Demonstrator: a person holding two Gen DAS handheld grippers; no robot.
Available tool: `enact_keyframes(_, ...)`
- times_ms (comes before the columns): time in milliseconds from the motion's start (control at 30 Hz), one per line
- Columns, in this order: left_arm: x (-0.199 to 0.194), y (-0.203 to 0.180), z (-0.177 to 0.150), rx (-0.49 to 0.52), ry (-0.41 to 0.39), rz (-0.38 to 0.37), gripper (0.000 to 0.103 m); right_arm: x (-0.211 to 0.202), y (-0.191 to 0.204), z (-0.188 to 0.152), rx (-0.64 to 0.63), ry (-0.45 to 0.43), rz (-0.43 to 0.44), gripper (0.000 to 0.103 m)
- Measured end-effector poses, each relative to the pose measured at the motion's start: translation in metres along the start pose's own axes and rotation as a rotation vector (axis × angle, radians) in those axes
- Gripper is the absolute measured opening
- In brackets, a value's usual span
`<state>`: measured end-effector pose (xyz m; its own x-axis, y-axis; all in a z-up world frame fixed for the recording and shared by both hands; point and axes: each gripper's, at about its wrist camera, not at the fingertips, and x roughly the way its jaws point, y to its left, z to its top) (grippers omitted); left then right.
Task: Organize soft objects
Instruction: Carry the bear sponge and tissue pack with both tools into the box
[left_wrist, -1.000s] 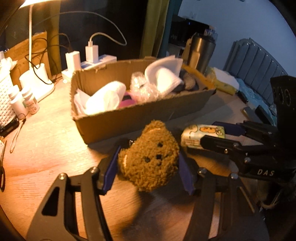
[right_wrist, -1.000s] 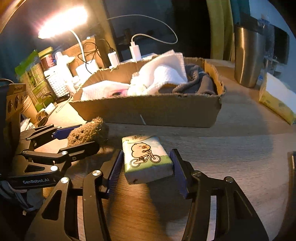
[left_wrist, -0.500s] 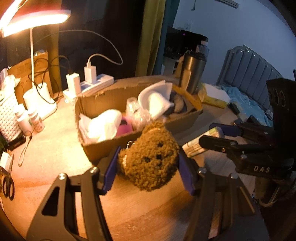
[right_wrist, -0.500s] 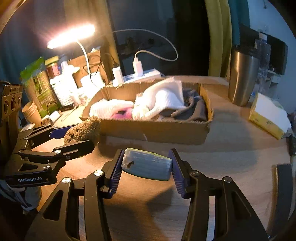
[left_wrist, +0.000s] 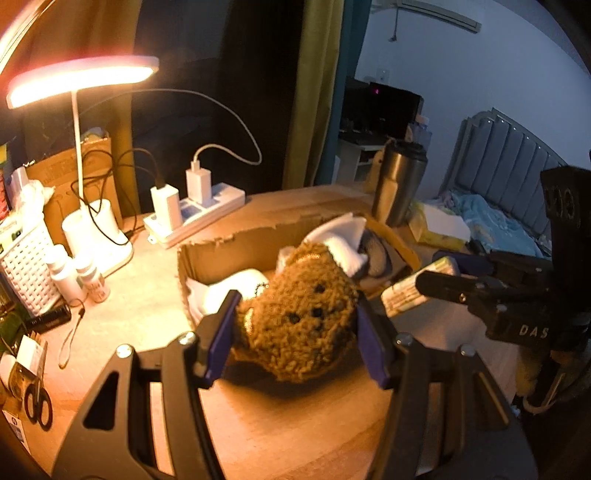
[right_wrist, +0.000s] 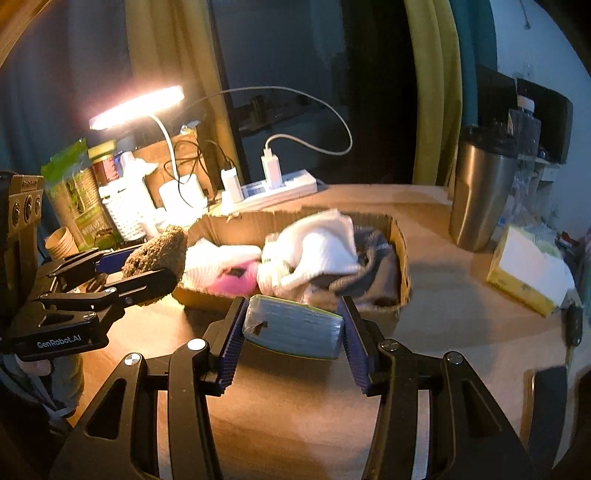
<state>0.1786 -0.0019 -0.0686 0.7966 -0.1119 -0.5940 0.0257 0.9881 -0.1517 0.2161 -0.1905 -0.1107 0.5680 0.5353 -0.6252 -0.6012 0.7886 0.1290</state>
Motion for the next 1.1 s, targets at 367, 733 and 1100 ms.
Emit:
enact_keyframes(367,0.004,0.031,-0.001,-0.054,-0.017,0.010,0.060,0.018,0.018,0.035,-0.049,-0.010,0.005,0.052)
enact_keyframes(733,0.013,0.060,-0.010,-0.113,-0.006,-0.006,0.060,0.064,0.037,0.043,-0.078,0.084,0.005,0.052)
enact_keyframes(1100,0.020,0.062,-0.010,-0.113,0.007,-0.015,0.060,0.085,0.038,0.043,-0.062,0.135,-0.031,0.068)
